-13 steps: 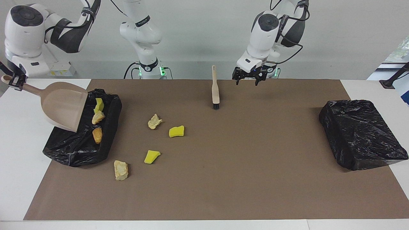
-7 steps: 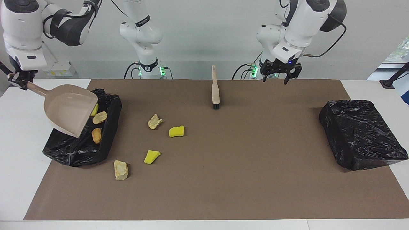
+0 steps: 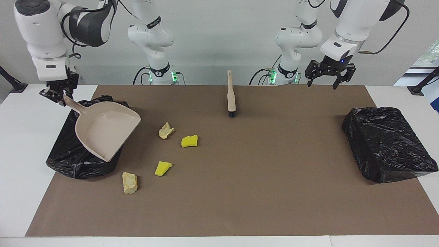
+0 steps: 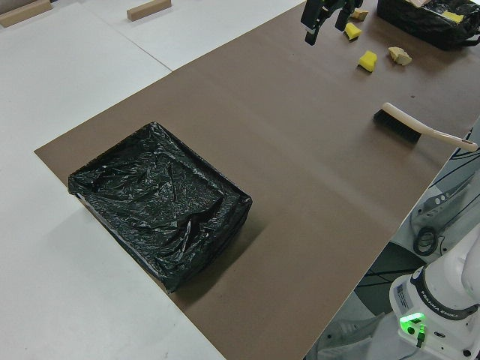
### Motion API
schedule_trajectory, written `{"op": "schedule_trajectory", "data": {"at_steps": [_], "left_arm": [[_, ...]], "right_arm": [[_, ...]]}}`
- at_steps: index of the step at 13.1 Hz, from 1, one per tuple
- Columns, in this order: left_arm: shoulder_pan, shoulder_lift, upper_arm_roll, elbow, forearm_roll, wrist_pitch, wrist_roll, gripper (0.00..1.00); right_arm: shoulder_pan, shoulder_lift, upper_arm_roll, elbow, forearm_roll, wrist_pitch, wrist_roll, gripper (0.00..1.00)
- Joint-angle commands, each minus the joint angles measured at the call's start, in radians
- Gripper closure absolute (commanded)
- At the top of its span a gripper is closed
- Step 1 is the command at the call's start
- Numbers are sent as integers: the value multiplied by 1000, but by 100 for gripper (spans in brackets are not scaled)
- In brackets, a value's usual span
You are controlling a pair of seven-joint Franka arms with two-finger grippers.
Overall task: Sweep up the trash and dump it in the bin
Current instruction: 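Tip the dustpan over the black bag with the right gripper, then return the dustpan to the table center with the right gripper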
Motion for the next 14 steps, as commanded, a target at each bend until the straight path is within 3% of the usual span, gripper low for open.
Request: {"op": "schedule_trajectory", "data": {"at_steps": [1,10,14], "left_arm": [[36,71,-11,101,20,-50,19,0],[38,68,-10,110,14,-71,56,0],[41,62,-10,106,14,-71,56,0]], "right_arm": [[92,-25,2,-30,55,-24,222,100],[386,22,2,-75,200,-6,1029,100],[524,85,3,-99,212,120,1357,100]]}}
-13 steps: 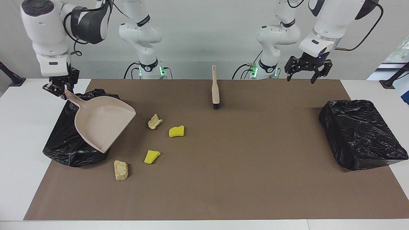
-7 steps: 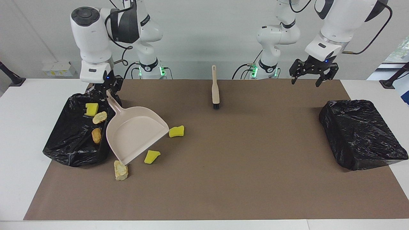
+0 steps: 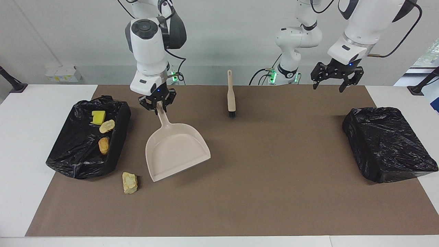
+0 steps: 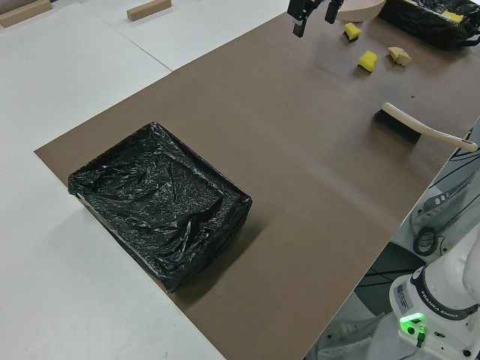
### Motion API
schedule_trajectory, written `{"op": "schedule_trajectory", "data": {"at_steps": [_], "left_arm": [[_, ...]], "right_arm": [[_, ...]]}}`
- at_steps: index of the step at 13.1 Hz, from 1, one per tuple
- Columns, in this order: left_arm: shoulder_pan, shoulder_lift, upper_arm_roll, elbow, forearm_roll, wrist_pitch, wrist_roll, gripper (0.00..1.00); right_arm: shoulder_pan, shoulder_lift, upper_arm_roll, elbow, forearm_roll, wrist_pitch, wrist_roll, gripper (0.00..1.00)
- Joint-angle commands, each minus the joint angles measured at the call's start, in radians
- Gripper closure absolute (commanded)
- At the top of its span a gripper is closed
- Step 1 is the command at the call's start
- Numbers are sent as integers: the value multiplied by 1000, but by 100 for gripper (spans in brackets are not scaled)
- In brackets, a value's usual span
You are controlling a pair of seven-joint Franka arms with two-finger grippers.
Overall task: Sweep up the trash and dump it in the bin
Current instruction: 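Return the dustpan to the table center with the right gripper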
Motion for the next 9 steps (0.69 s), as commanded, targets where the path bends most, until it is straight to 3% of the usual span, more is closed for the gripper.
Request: {"op": "schedule_trajectory", "data": {"at_steps": [1,3,9], "left_arm": [[16,-2,-9,19,12,-26,14,0],[16,-11,-9,15,12,-29,11,0],[16,-11,-7,13,12,-27,12,0]], "right_arm": [[74,45,-5,-6,23,84,194,100],[112,73,-6,-6,93,144,294,100],[295,212,-6,29,92,277,593,100]]}}
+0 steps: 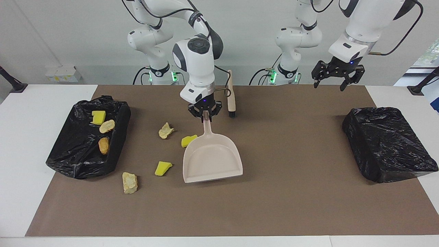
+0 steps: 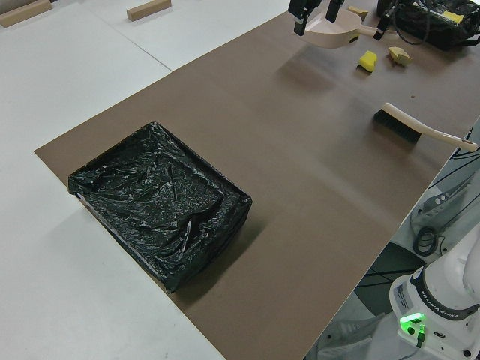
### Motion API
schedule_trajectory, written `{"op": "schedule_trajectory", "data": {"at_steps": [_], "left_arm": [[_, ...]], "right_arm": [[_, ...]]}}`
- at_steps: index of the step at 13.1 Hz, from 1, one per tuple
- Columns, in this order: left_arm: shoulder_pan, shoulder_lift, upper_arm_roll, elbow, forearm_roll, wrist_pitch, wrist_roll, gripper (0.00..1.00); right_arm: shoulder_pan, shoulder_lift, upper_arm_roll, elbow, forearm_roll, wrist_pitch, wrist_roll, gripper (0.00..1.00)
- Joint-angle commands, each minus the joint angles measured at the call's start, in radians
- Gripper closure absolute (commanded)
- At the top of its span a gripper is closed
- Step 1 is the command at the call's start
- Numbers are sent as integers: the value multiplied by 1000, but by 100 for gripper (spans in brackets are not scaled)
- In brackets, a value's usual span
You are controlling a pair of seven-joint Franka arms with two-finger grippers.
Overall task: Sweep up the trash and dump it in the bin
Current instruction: 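Return the dustpan to the table center with the right gripper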
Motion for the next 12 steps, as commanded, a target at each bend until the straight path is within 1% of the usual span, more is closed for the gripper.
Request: {"op": "schedule_trajectory", "data": {"at_steps": [1,3,6,8,10,11,12], "left_arm": [[15,-4,-6,11,12,-23,14,0],[16,-6,-3,10,12,-23,15,0],[16,-6,-3,8,12,-21,15,0],[15,-6,-3,8,12,-21,15,0],[16,-6,-3,7,12,-21,15,0],[16,-6,-3,8,12,-21,15,0],[16,-6,-3,5,12,-21,15,0]], "right_arm": [[75,91,-7,60,3,38,131,100],[133,183,-12,129,4,40,218,100],[164,253,-10,198,3,40,276,100],[167,280,-9,235,-2,37,279,100],[167,279,-9,235,0,37,279,100],[169,277,-10,235,-13,31,276,68],[169,274,-9,235,-42,20,276,1]]}}
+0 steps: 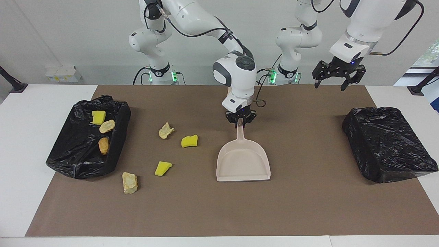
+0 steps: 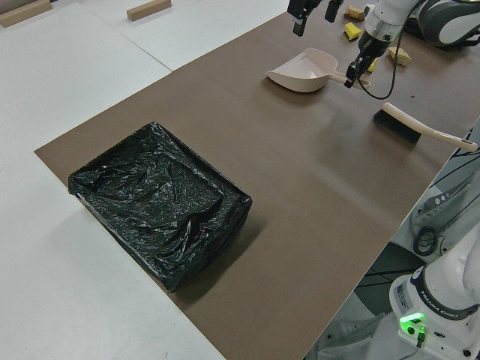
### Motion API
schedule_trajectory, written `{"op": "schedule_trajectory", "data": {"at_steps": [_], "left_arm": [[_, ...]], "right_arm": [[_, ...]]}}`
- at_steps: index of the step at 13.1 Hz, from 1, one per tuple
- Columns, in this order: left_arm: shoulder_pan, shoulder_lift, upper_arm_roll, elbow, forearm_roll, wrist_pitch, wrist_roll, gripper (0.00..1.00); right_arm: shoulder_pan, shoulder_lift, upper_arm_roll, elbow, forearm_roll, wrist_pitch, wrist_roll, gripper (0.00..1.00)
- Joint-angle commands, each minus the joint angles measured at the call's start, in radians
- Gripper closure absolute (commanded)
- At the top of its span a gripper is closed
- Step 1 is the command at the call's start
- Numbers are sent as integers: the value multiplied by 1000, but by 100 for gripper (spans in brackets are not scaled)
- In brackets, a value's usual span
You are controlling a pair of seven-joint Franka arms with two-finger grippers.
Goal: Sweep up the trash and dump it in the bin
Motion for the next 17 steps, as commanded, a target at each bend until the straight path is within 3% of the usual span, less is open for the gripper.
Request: {"op": "schedule_trajectory", "data": {"at_steps": [1,4,8,11,14,17], "left_arm": [[16,-9,-8,1,12,-19,15,0],[16,-10,-8,-4,12,-17,15,0],[16,-12,-6,-4,12,-17,17,0],[14,-12,-8,-6,12,-17,15,0],[-3,-9,-9,-29,6,-1,7,0],[-82,7,-20,-109,4,124,-3,0]], "right_arm": [[6,-2,-5,13,-36,-37,19,0],[14,-75,4,-10,1,-127,21,0],[35,-227,11,-200,157,-173,7,0],[96,-317,12,-347,260,-175,68,0],[161,-402,12,-477,268,-150,133,0],[216,-448,12,-583,268,-94,139,0]]}}
